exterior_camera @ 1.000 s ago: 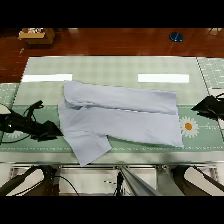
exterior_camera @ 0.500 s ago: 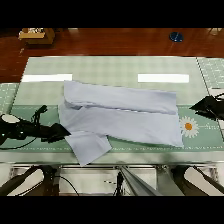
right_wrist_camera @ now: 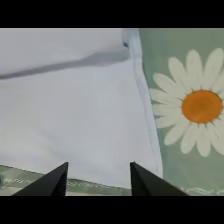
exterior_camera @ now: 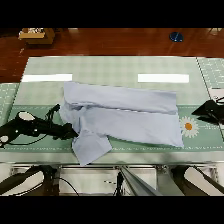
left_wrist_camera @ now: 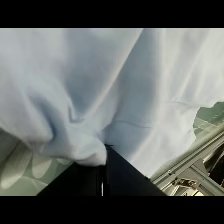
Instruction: Fold the shirts.
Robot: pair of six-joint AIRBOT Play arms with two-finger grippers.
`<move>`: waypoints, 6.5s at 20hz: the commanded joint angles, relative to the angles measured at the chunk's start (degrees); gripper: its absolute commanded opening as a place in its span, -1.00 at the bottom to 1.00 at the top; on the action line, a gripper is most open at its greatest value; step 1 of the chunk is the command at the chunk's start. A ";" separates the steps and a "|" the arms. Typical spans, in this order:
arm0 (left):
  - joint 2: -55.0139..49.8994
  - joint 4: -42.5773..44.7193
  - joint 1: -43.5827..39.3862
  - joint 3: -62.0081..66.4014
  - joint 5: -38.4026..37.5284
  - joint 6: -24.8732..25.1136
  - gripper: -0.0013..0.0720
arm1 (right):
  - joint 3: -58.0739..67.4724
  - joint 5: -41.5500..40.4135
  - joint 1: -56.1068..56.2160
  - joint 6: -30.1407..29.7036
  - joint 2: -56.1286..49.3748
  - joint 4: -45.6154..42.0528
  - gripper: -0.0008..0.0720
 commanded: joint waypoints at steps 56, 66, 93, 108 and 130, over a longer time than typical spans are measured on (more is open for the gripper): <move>-34.34 -4.44 2.12 62.14 -1.20 -0.61 -0.04 | -5.84 -50.71 18.27 -10.03 -14.03 25.09 -0.69; -32.92 -3.15 12.20 64.37 -21.53 -4.63 0.47 | 2.47 -34.71 8.63 2.91 -9.55 -0.92 0.49; -30.05 -21.81 -3.96 64.35 -21.09 -2.36 -0.91 | 9.27 -15.34 18.93 -1.36 -3.65 17.00 -0.92; -31.34 -21.55 -32.63 61.88 -3.96 -2.08 -0.91 | 9.27 -1.79 18.93 9.75 18.36 10.64 -0.92; -30.82 -19.52 -41.22 59.17 3.30 -4.79 -0.92 | 9.27 -4.87 19.47 13.22 25.46 11.02 -0.92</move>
